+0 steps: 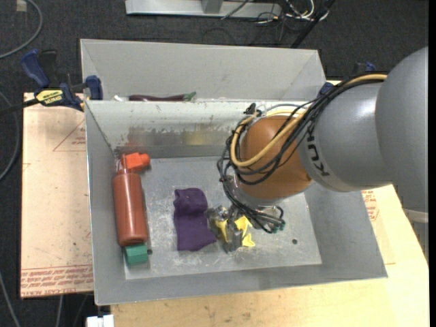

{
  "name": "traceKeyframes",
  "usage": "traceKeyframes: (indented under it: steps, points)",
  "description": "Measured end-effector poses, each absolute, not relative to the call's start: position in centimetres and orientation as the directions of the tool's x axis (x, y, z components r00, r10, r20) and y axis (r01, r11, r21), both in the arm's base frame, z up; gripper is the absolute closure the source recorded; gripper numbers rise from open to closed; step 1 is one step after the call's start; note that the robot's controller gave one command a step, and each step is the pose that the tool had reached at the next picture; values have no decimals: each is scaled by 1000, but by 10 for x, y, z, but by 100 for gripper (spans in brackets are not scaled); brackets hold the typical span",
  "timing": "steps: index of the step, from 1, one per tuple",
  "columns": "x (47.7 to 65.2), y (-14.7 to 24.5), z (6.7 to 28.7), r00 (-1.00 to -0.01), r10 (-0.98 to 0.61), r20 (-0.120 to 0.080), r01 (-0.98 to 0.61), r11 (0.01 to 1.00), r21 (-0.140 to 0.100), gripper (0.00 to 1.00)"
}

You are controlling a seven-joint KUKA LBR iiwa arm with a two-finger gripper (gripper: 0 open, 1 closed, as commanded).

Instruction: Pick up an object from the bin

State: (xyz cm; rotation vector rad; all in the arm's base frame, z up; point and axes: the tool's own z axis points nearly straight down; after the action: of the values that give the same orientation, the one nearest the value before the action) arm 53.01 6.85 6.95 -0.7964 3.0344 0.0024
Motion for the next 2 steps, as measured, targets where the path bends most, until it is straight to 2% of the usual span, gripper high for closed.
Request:
traceKeyframes:
  steps: [1, 2]
  points:
    - [530, 68, 69, -871, -491, -5, -491, 871, 0, 100]
    - [528, 72, 109, -860, -511, 2, -511, 860, 4, 100]
